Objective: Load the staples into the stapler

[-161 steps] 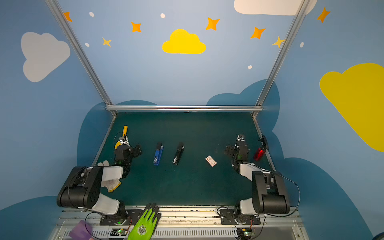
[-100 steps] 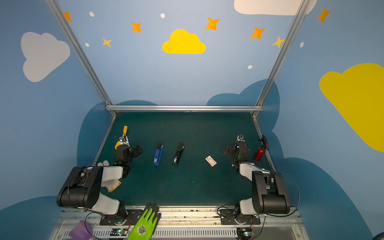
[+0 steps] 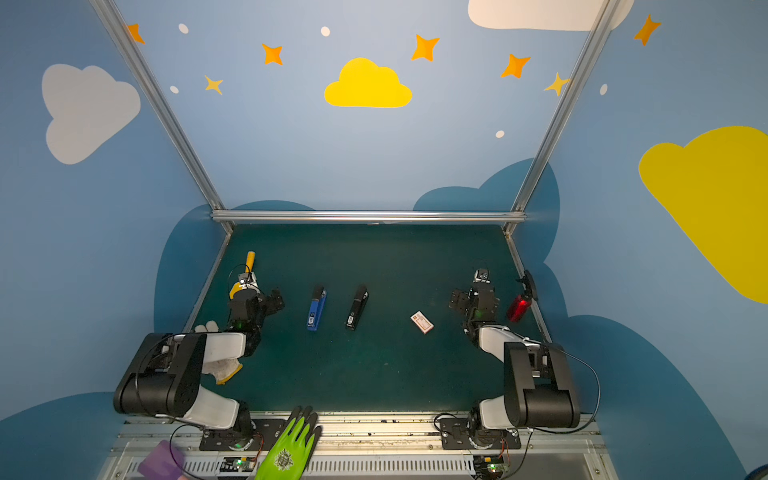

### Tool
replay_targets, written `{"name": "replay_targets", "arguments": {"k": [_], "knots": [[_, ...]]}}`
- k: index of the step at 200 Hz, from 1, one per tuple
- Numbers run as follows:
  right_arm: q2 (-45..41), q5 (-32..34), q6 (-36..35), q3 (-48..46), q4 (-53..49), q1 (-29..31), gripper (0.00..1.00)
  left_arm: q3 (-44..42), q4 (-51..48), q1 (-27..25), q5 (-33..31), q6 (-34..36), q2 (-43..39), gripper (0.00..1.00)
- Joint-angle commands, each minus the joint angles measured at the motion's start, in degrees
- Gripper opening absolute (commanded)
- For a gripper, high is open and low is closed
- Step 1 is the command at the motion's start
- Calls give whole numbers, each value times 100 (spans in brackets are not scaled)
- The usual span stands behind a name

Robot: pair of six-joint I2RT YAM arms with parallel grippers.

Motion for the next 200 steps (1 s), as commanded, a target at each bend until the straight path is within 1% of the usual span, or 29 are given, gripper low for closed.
{"name": "replay_targets", "arguments": {"k": [1, 96, 101, 108, 113, 120, 129, 144, 153, 162, 171, 175, 185, 187, 188, 189, 194, 197, 198, 200], "knots": [[29, 71, 21, 131, -74, 12, 99, 75, -71, 13, 4, 15, 15, 100], [-8, 83, 1, 101, -37, 21, 99, 60, -62, 12, 13, 19, -2, 99], [-37, 163, -35, 114, -9, 28, 99, 43, -25, 22, 13, -9, -16, 100], [-109, 86, 9, 162, -213, 46, 98, 67, -25, 22, -83, -176, -78, 99], [-133, 25, -71, 162, -214, 67, 98, 162, -227, 23, -123, -203, -155, 100], [-187, 50, -151, 172, -244, 130, 98, 423, -875, 21, -126, -152, -327, 99], [-299, 275, -370, 273, -349, 238, 99, 790, -1631, 22, -25, -40, -485, 99], [-513, 523, -284, 694, -1206, 244, 98, 1145, -2264, 0, -29, -36, -654, 100], [-597, 522, -162, 914, -1612, 199, 99, 1322, -2590, 4, -172, -300, -782, 99], [-686, 258, -44, 1279, -1983, 126, 99, 1479, -2867, 18, -271, -677, -914, 99], [-772, -8, 296, 1567, -2399, 72, 98, 1626, -3135, 21, -295, -1336, -1028, 99], [-797, -81, 610, 1690, -2632, 31, 98, 1712, -3335, 35, -295, -1659, -1070, 99], [-799, -330, 1728, 2003, -3292, -138, 99, 1965, -3958, 95, -275, -2567, -1160, 99], [-781, -568, 1892, 2048, -3334, -186, 99, 2018, -4064, 116, -211, -2674, -1169, 99], [-761, -812, 2007, 2075, -3349, -247, 99, 2031, -4111, 130, -191, -2745, -1171, 99], [-761, -812, 2007, 2075, -3349, -247, 99, 2059, -4152, 141, -124, -2802, -1172, 100], [-683, -1457, 2188, 2122, -3265, -363, 97, 2153, -4320, 203, 231, -2966, -1183, 100], [-624, -1823, 2300, 2137, -3175, -410, 91, 2207, -4415, 237, 432, -3026, -1182, 100], [-585, -2077, 2331, 2145, -3092, -430, 87, 2222, -4449, 243, 491, -3057, -1181, 100], [-567, -2206, 2323, 2151, -3048, -429, 85, 2257, -4512, 254, 596, -3102, -1181, 100]]}}
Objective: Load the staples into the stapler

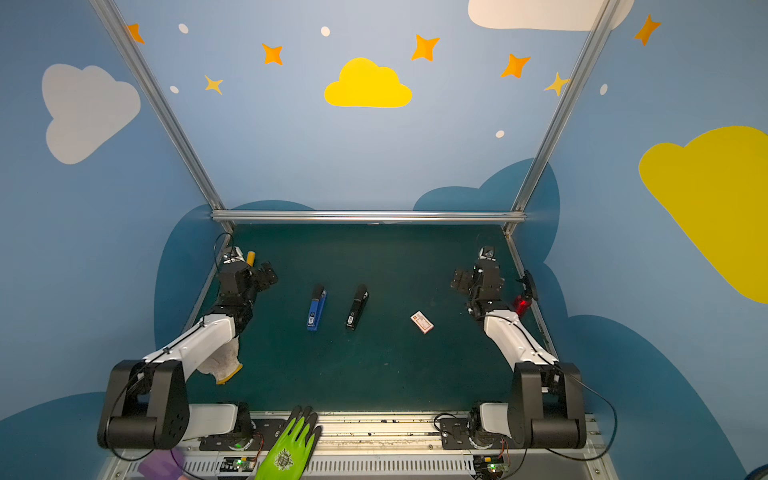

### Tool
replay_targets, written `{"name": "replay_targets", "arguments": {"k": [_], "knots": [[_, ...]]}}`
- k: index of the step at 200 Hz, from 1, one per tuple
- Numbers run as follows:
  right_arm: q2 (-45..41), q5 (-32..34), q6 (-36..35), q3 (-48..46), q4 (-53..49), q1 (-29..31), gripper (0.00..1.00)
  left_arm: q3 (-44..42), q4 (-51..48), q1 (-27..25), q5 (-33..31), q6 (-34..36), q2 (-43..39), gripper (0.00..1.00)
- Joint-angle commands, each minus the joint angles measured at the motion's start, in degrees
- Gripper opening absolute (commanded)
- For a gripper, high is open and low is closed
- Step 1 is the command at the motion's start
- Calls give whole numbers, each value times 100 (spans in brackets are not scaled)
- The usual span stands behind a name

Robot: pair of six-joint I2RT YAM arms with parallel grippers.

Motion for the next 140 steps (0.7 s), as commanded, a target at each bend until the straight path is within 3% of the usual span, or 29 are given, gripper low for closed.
{"name": "replay_targets", "arguments": {"k": [1, 11, 22, 46, 71, 110, 140], "knots": [[137, -2118, 1497, 318, -769, -376, 83, 376, -1558, 188, 730, -1594, -67, 100], [373, -3076, 1348, 471, -643, -325, 65, 498, -1807, 186, 1263, -1655, -83, 97], [565, -3071, 1357, 851, -1162, 8, 61, 480, -1821, 182, 1900, -1623, -106, 92], [894, -2369, 1069, 1596, -2166, 1035, 61, 360, -2188, 80, 2377, -1999, -264, 86], [1378, -2145, 1293, 2207, -2760, 1731, 63, 18, -2472, -90, 2989, -2181, -586, 83], [2448, -1977, 1627, 3288, -3566, 2595, 62, -768, -2861, -524, 3126, -2449, -1461, 82], [3759, -1937, 1965, 5013, -5139, 3066, 65, -1300, -2926, -673, 3083, -2765, -2119, 82]]}}
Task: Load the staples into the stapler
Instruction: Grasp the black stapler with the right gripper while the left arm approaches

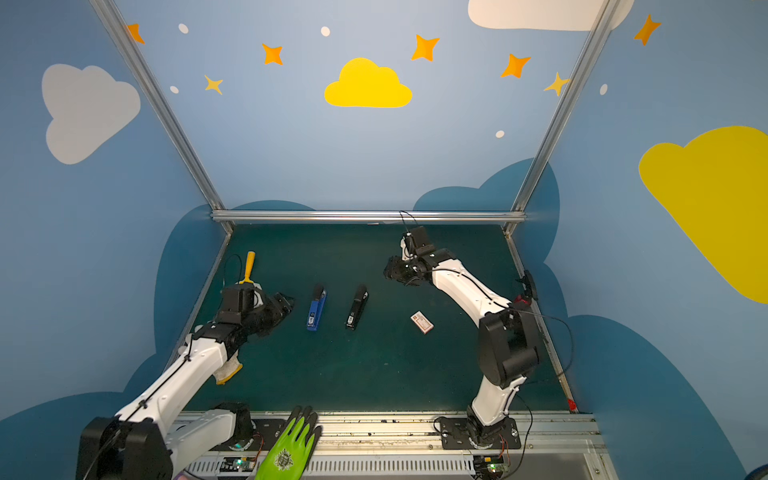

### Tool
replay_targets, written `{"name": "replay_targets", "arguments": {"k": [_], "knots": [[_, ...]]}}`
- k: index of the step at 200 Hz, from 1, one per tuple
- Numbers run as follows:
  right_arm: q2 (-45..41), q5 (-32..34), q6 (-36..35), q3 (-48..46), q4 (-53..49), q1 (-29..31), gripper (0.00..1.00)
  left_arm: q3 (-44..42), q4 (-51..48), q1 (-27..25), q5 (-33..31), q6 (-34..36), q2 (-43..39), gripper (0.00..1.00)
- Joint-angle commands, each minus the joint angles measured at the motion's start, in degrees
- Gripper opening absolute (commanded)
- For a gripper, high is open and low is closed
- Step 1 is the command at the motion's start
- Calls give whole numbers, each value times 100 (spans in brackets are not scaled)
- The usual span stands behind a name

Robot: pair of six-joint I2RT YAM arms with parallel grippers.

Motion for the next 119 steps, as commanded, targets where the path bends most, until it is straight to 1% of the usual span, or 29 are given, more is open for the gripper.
{"name": "replay_targets", "arguments": {"k": [1, 20, 35, 66, 83, 119], "knots": [[867, 112, 382, 1219, -1696, 318, 66, -310, -249, -76, 81, -384, -421, 82], [1803, 97, 365, 2480, -2675, 565, 65, -480, -312, -94, 37, -434, -688, 83], [2280, 233, 383, 3078, -2976, 767, 64, -472, -385, -99, 65, -398, -758, 83], [2801, 432, 540, 3687, -3212, 989, 64, -478, -395, -110, 123, -406, -748, 84], [3086, 372, 602, 4038, -3400, 1029, 59, -540, -332, -117, 168, -456, -741, 84], [3575, 500, 557, 4618, -3580, 1133, 49, -686, -229, -139, 214, -536, -709, 84]]}}
